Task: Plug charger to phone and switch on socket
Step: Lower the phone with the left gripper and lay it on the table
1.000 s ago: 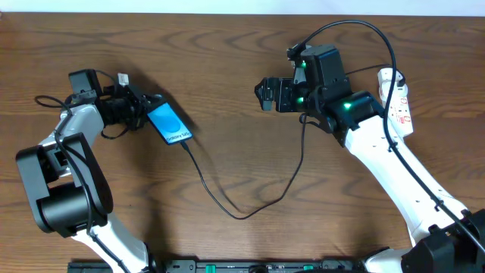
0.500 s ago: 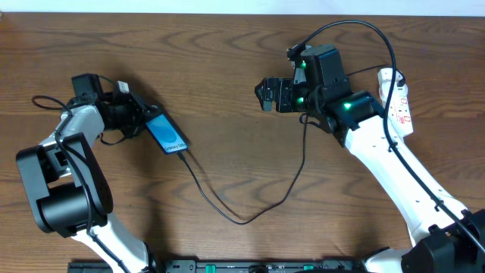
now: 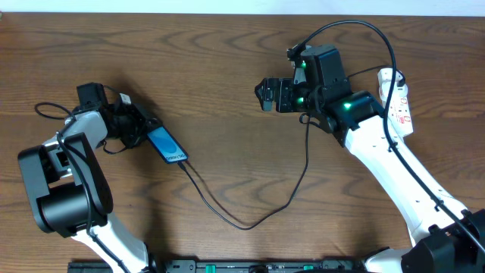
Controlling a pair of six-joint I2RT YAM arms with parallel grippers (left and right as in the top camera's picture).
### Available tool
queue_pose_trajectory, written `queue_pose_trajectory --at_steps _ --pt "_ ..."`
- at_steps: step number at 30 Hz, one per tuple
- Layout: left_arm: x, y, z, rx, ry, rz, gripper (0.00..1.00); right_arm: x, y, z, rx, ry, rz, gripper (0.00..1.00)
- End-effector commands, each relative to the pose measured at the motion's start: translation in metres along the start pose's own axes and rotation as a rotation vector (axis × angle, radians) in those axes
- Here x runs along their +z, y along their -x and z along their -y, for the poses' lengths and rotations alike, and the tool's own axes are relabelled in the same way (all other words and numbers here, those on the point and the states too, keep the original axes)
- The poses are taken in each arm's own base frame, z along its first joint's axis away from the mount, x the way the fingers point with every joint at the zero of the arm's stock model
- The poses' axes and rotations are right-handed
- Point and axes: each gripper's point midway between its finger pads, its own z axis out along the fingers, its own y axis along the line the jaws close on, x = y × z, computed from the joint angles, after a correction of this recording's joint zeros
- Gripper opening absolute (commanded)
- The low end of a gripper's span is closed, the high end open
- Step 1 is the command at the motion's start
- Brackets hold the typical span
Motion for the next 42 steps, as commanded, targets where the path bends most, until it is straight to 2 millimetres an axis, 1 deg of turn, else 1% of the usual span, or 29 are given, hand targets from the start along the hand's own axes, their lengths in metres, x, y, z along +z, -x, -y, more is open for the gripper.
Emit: queue_pose_trajectory --at_steps 1,6,12,19,27,29,32,41,42 --pt "0.000 0.001 -0.003 0.014 0.016 0.002 0.07 -0.008 0.007 -0.004 -0.017 0.001 0.028 0.99" --pt "0.001 -0.002 -0.006 0.004 0.027 -0.007 0.08 -0.008 0.007 -0.004 -0.017 0.001 0.028 0.99" --pt "0.004 -0.009 -0.022 -0.013 0.078 -0.010 0.07 -0.008 0.007 -0.004 -0.017 0.001 0.028 0.99" --pt "0.005 -0.011 -0.024 -0.017 0.081 -0.015 0.08 -0.008 0.007 -0.004 -0.017 0.001 0.027 0.99" --pt "0.004 -0.011 -0.031 -0.025 0.121 -0.009 0.09 -0.008 0.007 -0.004 -0.017 0.001 0.027 0.99" --pt "0.004 -0.011 -0.031 -0.025 0.121 -0.009 0.13 -0.008 0.007 -0.004 -0.017 0.001 0.027 0.99" --pt "0.004 -0.011 -0.031 -0.026 0.121 -0.009 0.16 -0.008 0.007 -0.004 -0.017 0.001 0.027 0.99" --pt "0.004 -0.012 -0.031 -0.027 0.122 -0.012 0.17 -0.008 0.007 -0.004 -0.017 0.001 0.027 0.99" --pt "0.004 -0.012 -0.031 -0.028 0.122 -0.012 0.22 -0.008 0.007 -0.004 -0.017 0.001 0.027 0.99"
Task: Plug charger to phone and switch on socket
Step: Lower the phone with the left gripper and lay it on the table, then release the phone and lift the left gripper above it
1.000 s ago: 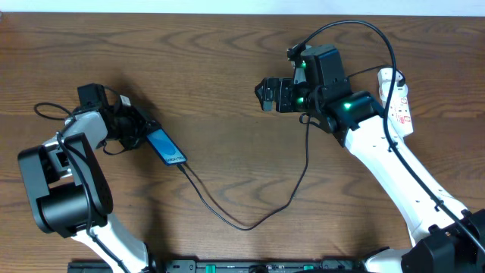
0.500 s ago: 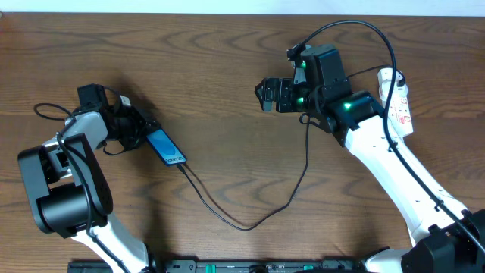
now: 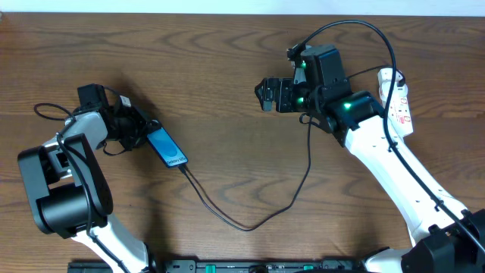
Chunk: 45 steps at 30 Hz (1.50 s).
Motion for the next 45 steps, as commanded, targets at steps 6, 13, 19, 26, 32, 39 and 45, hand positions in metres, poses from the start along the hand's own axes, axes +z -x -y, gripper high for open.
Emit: queue_pose_trajectory --at_steps 6,13,19,26,32,39,45 --pt "0.005 -0.010 -0.023 -0.029 0.082 -0.017 0.27 -0.008 0.007 -0.004 -0.017 0.001 0.028 0.99" --pt "0.005 -0.012 -0.023 -0.033 0.085 -0.023 0.37 -0.008 0.007 -0.004 -0.017 0.001 0.028 0.99" --pt "0.005 -0.014 -0.024 -0.039 0.090 -0.030 0.41 -0.008 0.007 -0.004 -0.017 0.001 0.028 0.99" --pt "0.004 -0.016 -0.025 -0.044 0.094 -0.038 0.49 -0.008 0.007 -0.004 -0.017 0.002 0.028 0.99" --pt "0.004 -0.018 -0.026 -0.050 0.099 -0.047 0.59 -0.008 0.007 -0.004 -0.017 0.001 0.028 0.99" --pt "0.004 -0.019 -0.027 -0.054 0.101 -0.051 0.64 -0.008 0.007 -0.004 -0.017 0.001 0.028 0.99" --pt "0.004 -0.021 -0.028 -0.058 0.104 -0.058 0.70 -0.008 0.007 -0.004 -0.017 0.001 0.028 0.99"
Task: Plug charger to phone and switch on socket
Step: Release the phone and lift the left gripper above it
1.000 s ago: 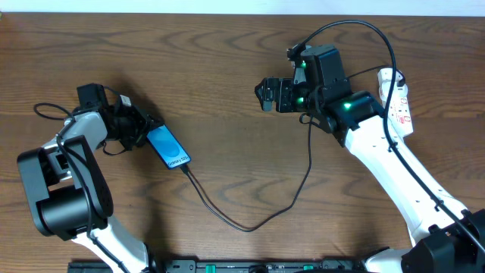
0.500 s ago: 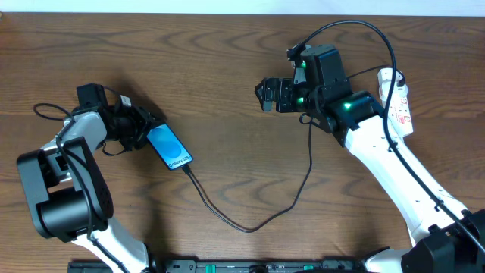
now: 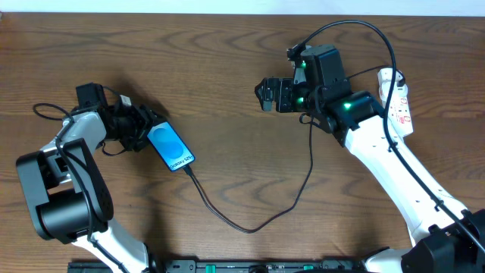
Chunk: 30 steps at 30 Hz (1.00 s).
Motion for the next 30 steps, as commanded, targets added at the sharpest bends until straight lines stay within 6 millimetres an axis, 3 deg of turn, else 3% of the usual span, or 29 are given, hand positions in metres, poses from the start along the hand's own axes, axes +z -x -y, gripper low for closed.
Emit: queue_pose_trajectory --at_steps 1,30 --pt "0.0122 -0.0101 -0.0378 -0.051 0.132 -0.024 0.71 -0.0077 0.0074 -0.0038 -0.017 0.001 0.028 0.99" --pt "0.0112 -0.0181 -0.0426 -0.073 0.154 -0.052 0.84 -0.0077 0.0074 -0.0038 -0.017 0.001 0.028 0.99"
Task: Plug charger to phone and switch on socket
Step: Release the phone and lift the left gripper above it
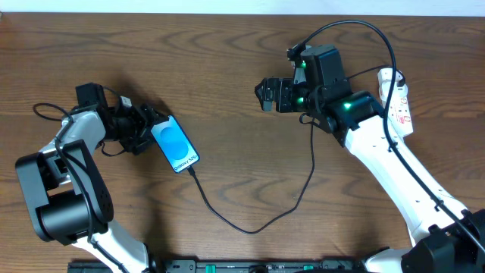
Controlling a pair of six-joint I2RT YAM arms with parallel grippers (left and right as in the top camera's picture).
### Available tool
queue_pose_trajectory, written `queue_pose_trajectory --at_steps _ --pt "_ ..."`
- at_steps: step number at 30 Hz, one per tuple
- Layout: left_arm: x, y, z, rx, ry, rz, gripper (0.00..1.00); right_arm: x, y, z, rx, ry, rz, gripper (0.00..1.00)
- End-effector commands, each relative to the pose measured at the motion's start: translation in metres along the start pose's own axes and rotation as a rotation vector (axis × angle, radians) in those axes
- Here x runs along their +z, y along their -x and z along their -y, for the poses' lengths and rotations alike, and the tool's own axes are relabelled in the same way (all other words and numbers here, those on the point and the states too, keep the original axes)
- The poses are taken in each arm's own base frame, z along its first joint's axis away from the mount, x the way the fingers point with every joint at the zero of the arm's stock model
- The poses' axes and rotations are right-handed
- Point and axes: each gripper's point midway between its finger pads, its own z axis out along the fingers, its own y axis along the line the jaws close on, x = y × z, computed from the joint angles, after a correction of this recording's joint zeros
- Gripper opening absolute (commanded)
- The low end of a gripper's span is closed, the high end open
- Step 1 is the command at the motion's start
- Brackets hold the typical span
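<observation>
A blue phone [175,146] lies at the left, screen side up, its near end pointing toward the table's middle. My left gripper [149,126] is shut on its far-left end. A black charger cable [250,228] is plugged into the phone's lower-right end; it loops down across the table, then rises and goes behind my right arm. The white socket strip [399,102] lies at the far right edge. My right gripper [264,95] hovers at centre-right, open, with nothing between its fingers, well away from both phone and strip.
The right arm's white links [394,167] run diagonally from the bottom right, passing beside the socket strip. Black wiring [356,26] arches over the right wrist. A dark rail [242,266] lines the table's front edge.
The left gripper has shifted the phone a little to the right and turned it, so more of its blue face shows. The cable's loop followed. The right arm stayed put.
The phone, cable attached, first showed narrow and edge-on at the left gripper. It stayed much the same at the following moment, then appeared wider and further right. Now it is flatter still, held by the left gripper. The right gripper never moved.
</observation>
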Motion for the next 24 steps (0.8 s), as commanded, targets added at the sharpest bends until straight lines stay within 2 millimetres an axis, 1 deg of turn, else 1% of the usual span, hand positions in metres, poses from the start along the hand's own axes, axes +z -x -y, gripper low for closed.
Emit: queue_pose_trajectory --at_steps 1,7,8,12,15,18,20,24 --pt "0.015 -0.010 -0.043 -0.057 0.149 -0.026 0.84 -0.008 0.007 -0.004 -0.017 0.001 0.027 0.99" --pt "0.015 -0.011 -0.043 -0.047 0.149 -0.029 0.85 -0.008 0.007 -0.004 -0.017 0.001 0.027 0.99" --pt "0.015 -0.011 -0.043 -0.037 0.149 -0.030 0.93 -0.008 0.007 -0.004 -0.017 0.001 0.027 0.99" --pt "0.014 -0.013 -0.043 -0.002 0.151 -0.037 0.94 -0.008 0.008 -0.003 -0.027 -0.003 0.030 0.99" --pt "0.008 -0.010 -0.037 0.013 0.141 -0.016 0.94 -0.008 0.008 -0.003 -0.028 -0.003 0.030 0.99" --pt "-0.005 -0.006 -0.026 0.043 0.131 0.023 0.95 -0.008 0.007 -0.003 -0.035 -0.003 0.028 0.99" --pt "-0.022 -0.005 -0.019 0.075 0.155 0.070 0.95 -0.008 0.007 -0.001 -0.034 -0.016 0.026 0.99" --pt "-0.051 -0.014 0.001 0.227 0.141 0.110 0.95 -0.008 0.007 0.006 -0.031 -0.052 0.033 0.99"
